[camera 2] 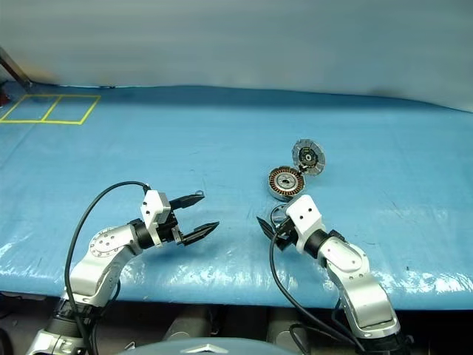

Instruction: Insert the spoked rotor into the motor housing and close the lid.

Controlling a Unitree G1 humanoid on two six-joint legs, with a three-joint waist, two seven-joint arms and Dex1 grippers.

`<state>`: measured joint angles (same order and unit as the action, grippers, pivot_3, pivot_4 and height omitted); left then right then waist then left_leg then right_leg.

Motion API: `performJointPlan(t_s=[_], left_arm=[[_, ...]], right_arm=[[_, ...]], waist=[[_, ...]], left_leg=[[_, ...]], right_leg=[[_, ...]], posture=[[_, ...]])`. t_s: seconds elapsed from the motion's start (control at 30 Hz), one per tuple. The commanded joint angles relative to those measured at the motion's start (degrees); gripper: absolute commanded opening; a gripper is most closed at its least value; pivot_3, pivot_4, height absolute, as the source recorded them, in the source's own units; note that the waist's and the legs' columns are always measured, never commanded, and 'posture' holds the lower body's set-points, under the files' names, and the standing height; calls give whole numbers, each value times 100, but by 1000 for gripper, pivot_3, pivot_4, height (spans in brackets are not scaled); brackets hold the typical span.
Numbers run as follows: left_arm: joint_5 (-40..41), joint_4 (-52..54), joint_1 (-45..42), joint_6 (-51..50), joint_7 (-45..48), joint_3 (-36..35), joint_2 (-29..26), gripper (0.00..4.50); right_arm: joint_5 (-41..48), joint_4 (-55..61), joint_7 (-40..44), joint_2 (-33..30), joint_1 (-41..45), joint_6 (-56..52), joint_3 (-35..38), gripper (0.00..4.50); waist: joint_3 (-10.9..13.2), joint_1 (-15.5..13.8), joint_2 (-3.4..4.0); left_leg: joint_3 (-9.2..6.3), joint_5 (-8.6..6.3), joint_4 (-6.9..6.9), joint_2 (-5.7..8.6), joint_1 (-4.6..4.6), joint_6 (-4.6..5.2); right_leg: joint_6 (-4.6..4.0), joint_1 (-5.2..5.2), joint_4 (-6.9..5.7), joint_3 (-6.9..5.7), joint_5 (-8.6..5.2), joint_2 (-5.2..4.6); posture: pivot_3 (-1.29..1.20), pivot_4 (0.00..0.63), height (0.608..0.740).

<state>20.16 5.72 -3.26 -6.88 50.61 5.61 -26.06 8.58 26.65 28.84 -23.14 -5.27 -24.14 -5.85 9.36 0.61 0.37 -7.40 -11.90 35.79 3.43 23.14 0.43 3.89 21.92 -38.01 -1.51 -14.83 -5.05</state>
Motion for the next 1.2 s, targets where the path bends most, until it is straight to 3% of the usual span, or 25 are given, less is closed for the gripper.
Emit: performJointPlan(t_s=[0.03,1.2], left_arm=[[4,216,-17,100,24,-25,9,4500],[3,259,-79,164,-93,-58,116,4500]], right_arm=[[54,243,37,-61,98,-8,16,4490],[-14,177,-107,-102,172,-2,27,4490]], waist=[[0,0,0],[1,1,-1]], left_leg=[[0,0,0,0,0,0],[1,0,0,0,1,0]], right_leg=[[0,0,0,0,0,0],[1,1,0,0,1,0]], posture=[[0,150,740],[0,150,740]])
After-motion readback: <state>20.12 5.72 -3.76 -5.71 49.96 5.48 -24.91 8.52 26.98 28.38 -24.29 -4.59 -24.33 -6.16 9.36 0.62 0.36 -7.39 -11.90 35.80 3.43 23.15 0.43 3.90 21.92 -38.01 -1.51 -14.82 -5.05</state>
